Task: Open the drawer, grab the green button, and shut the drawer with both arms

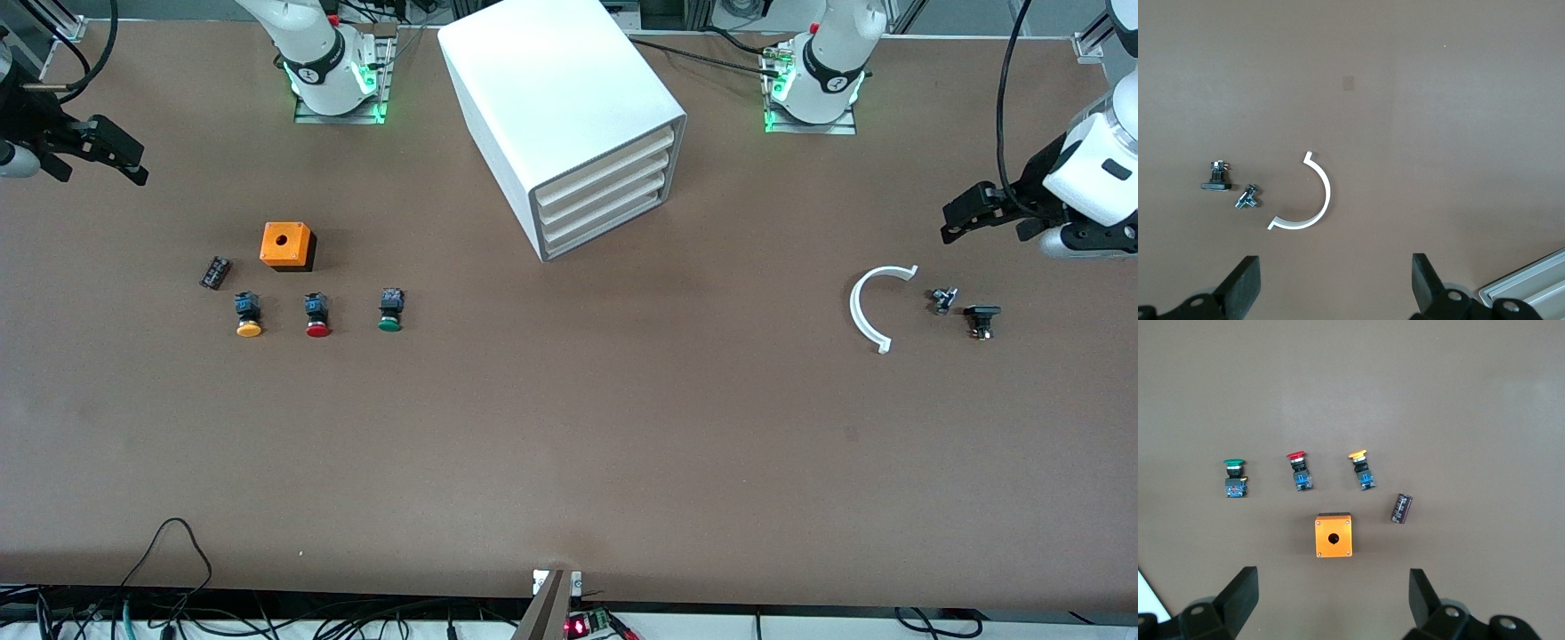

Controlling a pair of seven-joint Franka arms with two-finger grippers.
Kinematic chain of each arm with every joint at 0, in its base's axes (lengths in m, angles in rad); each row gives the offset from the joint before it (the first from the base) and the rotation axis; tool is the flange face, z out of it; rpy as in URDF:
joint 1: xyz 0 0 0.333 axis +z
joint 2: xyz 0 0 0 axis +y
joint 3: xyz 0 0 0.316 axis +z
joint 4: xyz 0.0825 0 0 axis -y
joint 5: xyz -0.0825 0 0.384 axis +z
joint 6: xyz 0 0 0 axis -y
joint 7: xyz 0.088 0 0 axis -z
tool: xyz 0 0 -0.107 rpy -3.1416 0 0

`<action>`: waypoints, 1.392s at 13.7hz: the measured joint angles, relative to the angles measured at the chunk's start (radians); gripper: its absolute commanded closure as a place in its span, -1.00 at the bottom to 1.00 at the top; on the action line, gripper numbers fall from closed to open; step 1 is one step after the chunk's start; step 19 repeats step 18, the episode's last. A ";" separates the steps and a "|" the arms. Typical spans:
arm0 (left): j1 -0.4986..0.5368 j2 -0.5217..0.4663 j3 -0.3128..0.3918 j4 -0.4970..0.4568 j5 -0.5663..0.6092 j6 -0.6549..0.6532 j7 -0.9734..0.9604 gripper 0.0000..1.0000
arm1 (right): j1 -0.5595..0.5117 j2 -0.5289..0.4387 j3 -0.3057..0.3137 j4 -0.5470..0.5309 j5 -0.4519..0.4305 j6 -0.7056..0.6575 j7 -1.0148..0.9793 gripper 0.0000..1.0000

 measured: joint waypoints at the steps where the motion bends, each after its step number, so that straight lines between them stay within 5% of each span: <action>1: 0.000 0.000 0.000 0.000 0.000 0.000 0.000 -1.00 | 0.000 0.000 0.000 0.000 0.000 -0.004 0.000 -1.00; 19: 0.001 0.000 0.000 0.000 0.000 -0.012 0.000 -1.00 | 0.000 -0.001 -0.002 0.024 0.000 -0.071 0.037 -1.00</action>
